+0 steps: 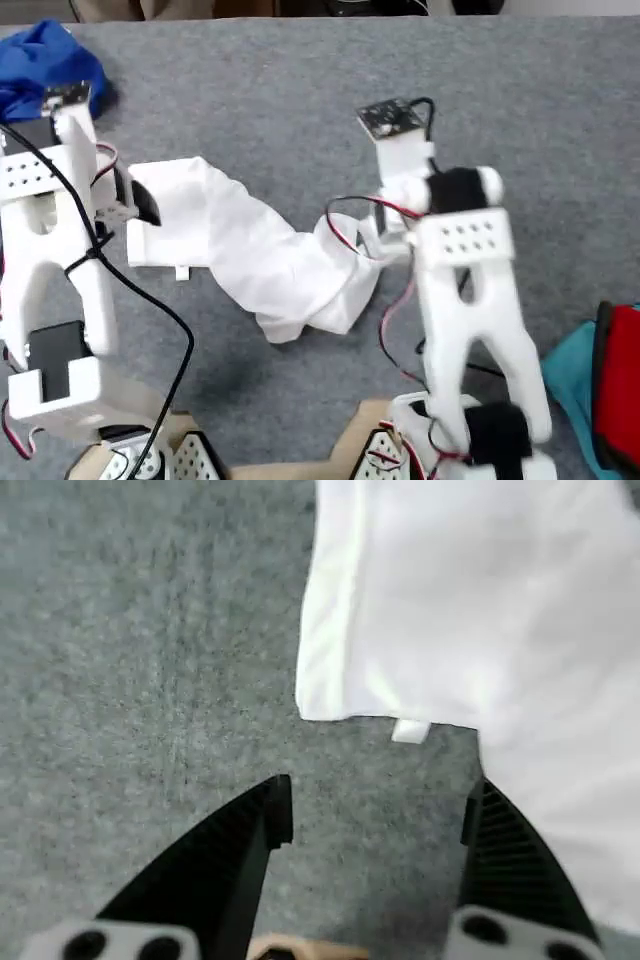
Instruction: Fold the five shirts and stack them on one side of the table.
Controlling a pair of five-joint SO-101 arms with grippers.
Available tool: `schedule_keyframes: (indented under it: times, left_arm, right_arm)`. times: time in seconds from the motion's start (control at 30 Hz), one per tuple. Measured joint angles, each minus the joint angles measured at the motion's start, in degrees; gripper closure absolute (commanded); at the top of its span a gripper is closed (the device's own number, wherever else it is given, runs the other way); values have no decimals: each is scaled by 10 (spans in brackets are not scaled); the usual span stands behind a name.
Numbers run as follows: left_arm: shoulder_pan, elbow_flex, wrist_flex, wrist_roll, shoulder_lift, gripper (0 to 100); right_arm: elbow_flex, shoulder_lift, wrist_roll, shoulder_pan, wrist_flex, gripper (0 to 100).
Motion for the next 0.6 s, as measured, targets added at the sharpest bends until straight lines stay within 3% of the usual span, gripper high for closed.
schedule_keyframes:
  times: [0.17,0.37,0.6]
  left_arm:
    - [-3,90,-90,-1,0,725]
    - [-3,161,-162,-1,0,725]
    - [-3,229,-214,-2,0,725]
  right_arm:
    - [-72,130,-102,-6,-42,836]
    - [-214,291,-221,-12,-47,836]
    - [-343,447,-282,-22,2,836]
